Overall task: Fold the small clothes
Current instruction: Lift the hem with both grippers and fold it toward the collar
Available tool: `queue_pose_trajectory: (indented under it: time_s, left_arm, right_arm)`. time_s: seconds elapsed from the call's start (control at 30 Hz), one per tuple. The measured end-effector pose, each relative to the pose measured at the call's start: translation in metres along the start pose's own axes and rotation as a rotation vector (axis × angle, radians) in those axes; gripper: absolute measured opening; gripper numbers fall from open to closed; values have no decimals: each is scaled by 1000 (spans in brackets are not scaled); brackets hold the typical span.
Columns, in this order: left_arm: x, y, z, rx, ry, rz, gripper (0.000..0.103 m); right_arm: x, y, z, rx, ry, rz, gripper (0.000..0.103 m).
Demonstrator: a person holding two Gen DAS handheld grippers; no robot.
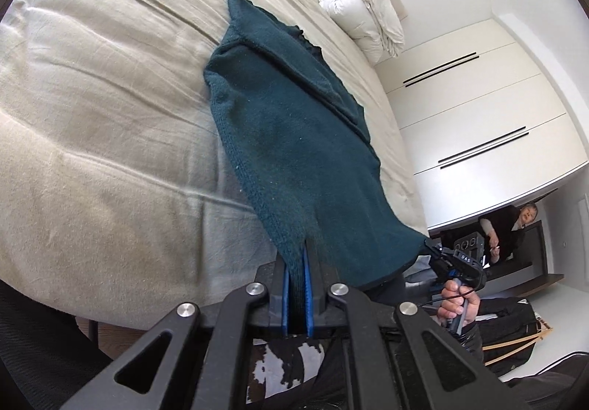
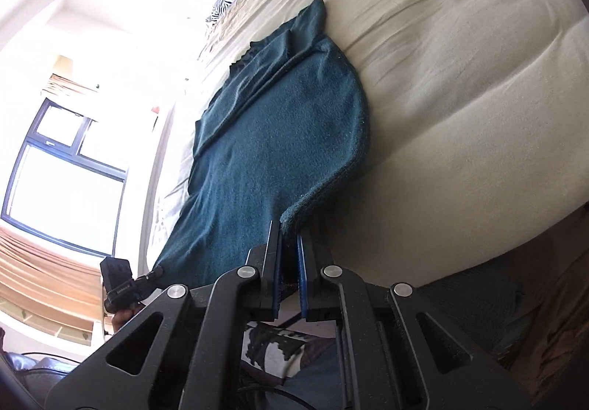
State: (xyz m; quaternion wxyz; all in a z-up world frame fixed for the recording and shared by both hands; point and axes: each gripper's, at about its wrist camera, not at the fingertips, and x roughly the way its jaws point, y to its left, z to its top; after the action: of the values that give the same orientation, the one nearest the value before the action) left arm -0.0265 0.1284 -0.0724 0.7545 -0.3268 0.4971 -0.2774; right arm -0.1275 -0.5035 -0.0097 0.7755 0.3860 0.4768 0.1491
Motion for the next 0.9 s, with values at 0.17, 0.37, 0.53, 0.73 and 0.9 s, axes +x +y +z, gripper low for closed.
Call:
queue_pose_trajectory:
  time_s: [0.17,0.37,0.53,0.73,0.9]
  left_arm:
    - [-3,1,4,-40,-34,-57,7]
    - [-6,1,9,-51,-62,-41,7]
    - [-6,2,11,-64,-69,-32,7]
    - [-7,1,15,-65,-75,-43,7]
    - [-8,-4,26,-69,-92,-73,7]
  right_arm:
    - [-7,-2,5,45,-59,60,6]
    - [-12,1,8,48,-87,70,6]
    - [-10,-1,5,48,-86,69,6]
    - [-12,0,4,45,-90,75,6]
    - [-8,1,10,56,-108,98,6]
